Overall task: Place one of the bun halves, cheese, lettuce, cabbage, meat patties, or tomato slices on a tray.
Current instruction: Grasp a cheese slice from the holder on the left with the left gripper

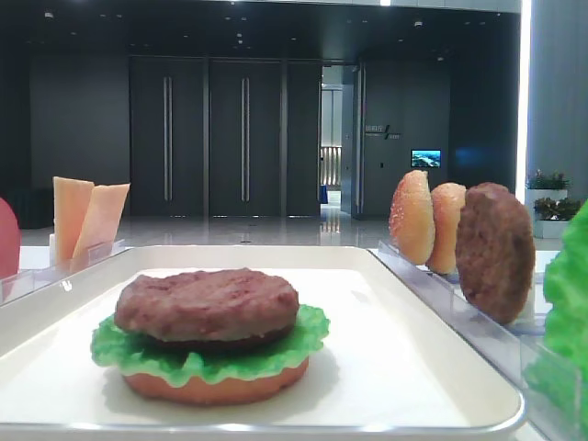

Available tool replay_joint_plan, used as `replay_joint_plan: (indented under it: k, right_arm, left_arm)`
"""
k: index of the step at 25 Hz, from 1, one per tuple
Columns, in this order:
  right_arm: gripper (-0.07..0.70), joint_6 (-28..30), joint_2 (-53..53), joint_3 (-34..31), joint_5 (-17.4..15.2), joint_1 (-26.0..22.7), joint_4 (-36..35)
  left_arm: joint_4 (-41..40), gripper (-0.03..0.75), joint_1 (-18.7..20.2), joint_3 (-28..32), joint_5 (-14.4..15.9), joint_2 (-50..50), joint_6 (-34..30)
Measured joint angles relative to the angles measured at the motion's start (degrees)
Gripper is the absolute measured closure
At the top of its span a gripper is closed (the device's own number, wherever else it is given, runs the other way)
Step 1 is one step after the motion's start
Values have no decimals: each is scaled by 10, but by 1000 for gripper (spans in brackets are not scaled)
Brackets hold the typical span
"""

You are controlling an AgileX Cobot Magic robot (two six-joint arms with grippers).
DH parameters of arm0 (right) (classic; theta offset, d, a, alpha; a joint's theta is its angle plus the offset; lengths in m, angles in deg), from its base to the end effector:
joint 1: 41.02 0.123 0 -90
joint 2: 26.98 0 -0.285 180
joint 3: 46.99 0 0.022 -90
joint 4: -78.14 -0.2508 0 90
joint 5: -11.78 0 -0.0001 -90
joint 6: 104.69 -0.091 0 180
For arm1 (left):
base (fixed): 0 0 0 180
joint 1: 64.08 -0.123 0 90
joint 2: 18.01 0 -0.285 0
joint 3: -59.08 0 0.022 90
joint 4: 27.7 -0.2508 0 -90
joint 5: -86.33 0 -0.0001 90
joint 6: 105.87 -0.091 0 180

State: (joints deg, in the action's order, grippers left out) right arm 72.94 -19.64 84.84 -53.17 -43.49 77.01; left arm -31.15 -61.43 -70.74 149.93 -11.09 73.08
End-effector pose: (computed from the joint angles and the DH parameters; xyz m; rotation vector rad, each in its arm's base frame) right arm -0.0099 0.0021 0.2734 0.0868 2.1005 0.0228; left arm -0.0059 0.0052 0.2656 0.0638 2.1046 0.0561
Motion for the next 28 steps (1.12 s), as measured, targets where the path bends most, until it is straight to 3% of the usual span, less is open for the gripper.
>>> replay_joint_plan:
  k: [17, 22, 28]
  right_arm:
    - [41, 0, 0, 0, 0, 0, 0]
    - [41, 0, 0, 0, 0, 0, 0]
    - [41, 0, 0, 0, 0, 0, 0]
  left_arm:
    - [0, 24, 0, -1, 4, 11, 6]
    - [0, 24, 0, -36, 14, 113, 41]
    - [0, 24, 0, -124, 15, 279, 57]
